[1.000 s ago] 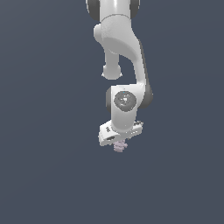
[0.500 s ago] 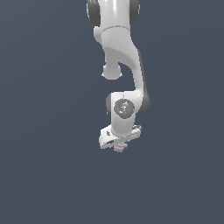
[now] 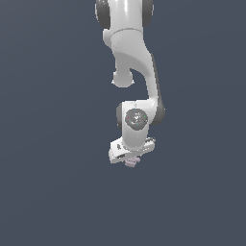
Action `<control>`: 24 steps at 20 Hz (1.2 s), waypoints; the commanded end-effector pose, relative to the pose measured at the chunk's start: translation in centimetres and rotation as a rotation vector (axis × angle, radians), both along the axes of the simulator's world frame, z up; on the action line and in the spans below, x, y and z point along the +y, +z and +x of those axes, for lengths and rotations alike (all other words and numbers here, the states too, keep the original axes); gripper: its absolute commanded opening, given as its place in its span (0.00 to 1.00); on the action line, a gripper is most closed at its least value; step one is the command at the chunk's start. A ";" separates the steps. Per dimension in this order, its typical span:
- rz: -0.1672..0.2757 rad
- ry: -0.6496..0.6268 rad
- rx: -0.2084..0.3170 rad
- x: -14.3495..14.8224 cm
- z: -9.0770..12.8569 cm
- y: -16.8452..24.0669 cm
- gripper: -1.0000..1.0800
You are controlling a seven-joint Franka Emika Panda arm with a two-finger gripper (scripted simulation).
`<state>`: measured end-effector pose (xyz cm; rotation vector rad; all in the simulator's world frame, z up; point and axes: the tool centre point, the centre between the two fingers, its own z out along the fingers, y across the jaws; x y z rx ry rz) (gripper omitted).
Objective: Pick up the object and move it to a goal position.
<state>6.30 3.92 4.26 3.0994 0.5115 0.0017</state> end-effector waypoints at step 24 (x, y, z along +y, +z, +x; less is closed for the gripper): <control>-0.001 0.001 0.000 5.5 -3.2 14.5 0.00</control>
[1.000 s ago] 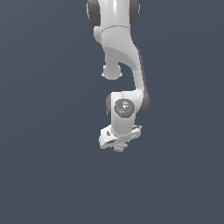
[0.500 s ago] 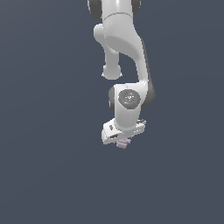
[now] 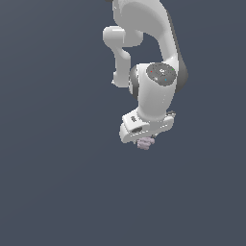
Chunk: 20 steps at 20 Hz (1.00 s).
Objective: Pick up the object and move it to a goal position.
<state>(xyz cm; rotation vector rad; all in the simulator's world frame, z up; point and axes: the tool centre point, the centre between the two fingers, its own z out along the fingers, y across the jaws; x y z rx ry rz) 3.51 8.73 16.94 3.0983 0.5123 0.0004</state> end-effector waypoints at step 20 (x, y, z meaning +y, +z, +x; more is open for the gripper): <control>0.000 0.001 0.000 9.1 -4.8 24.2 0.00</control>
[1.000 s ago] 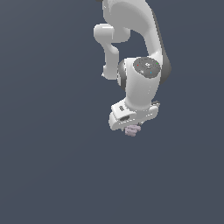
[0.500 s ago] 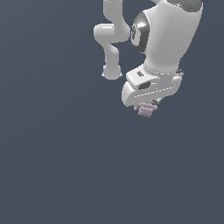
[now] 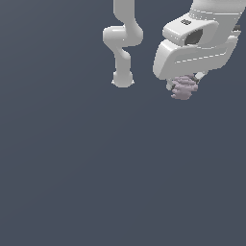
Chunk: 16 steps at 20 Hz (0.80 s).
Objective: Pick up the object and move it to a goal position.
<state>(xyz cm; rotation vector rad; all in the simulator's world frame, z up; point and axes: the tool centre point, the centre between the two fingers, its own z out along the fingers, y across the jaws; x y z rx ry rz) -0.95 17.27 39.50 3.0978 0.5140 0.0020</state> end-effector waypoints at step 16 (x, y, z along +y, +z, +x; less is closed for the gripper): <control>0.001 -0.002 0.001 4.1 -1.5 10.6 0.00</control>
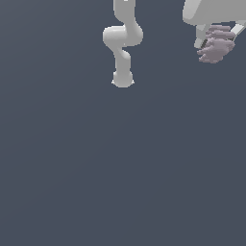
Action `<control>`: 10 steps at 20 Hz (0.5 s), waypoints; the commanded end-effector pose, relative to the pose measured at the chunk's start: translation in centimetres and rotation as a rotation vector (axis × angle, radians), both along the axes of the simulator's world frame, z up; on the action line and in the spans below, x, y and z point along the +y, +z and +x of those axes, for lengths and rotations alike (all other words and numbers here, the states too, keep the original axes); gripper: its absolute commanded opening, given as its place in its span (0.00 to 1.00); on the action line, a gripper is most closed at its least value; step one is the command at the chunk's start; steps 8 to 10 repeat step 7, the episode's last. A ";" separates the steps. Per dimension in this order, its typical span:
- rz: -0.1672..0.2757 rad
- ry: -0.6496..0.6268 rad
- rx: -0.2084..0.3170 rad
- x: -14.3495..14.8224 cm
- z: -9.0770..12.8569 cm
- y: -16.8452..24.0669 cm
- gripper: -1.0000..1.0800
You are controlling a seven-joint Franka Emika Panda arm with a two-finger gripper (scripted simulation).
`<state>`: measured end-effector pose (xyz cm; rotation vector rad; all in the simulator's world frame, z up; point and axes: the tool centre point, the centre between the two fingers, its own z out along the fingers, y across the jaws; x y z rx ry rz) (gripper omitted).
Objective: Pick up the object and move it to a goal position.
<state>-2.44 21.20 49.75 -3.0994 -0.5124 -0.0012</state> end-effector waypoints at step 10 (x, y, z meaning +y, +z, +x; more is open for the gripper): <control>0.000 0.000 0.001 0.4 0.0 1.0 0.00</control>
